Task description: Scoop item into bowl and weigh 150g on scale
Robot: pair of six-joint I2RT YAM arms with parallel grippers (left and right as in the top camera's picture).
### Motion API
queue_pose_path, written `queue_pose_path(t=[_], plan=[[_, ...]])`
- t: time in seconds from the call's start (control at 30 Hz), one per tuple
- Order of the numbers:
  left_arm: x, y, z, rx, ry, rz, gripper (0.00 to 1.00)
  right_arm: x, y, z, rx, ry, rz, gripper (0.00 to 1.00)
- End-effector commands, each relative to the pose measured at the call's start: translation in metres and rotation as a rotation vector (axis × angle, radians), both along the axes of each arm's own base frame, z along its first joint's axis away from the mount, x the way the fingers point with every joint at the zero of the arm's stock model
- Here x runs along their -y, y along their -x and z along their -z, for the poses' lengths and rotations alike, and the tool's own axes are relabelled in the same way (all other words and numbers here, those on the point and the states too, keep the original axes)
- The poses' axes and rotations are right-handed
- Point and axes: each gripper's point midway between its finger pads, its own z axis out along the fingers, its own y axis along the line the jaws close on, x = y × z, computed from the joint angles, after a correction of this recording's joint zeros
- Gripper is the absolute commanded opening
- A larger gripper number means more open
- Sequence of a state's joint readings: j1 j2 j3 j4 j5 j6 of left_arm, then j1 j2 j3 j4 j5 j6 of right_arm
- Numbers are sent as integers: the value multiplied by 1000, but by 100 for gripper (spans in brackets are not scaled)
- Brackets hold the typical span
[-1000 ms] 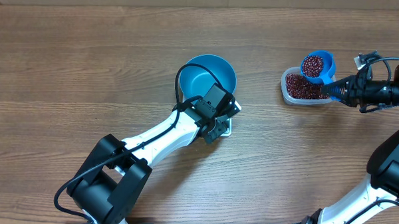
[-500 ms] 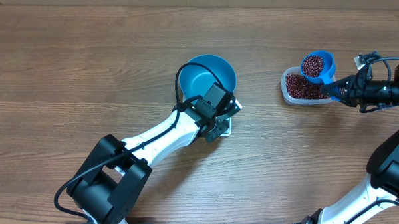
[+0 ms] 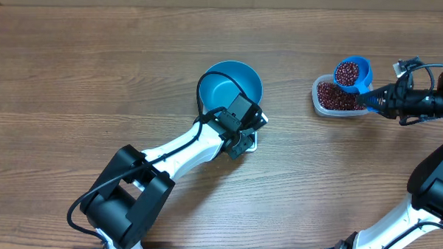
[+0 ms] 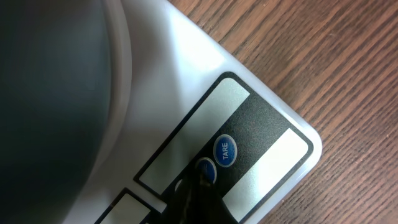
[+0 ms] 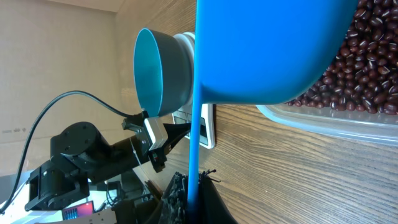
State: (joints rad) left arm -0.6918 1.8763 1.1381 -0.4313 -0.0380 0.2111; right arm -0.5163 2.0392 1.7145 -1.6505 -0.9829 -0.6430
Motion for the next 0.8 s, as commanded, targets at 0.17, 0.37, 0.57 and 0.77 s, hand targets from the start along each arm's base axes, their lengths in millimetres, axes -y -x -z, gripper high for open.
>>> queue_pose_path(t=[0.17, 0.37, 0.57, 0.77], plan=[[-6, 4, 16, -36, -24, -21, 4, -1, -1, -7, 37, 3, -4, 4], [-10, 2, 16, -22, -41, -30, 4, -1, 0, -7, 37, 3, -4, 4], [-10, 1, 16, -22, -41, -31, 4, -1, 0, -7, 37, 3, -4, 4], [-17, -4, 15, 8, -77, -51, 4, -1, 0, -7, 37, 3, -4, 4]])
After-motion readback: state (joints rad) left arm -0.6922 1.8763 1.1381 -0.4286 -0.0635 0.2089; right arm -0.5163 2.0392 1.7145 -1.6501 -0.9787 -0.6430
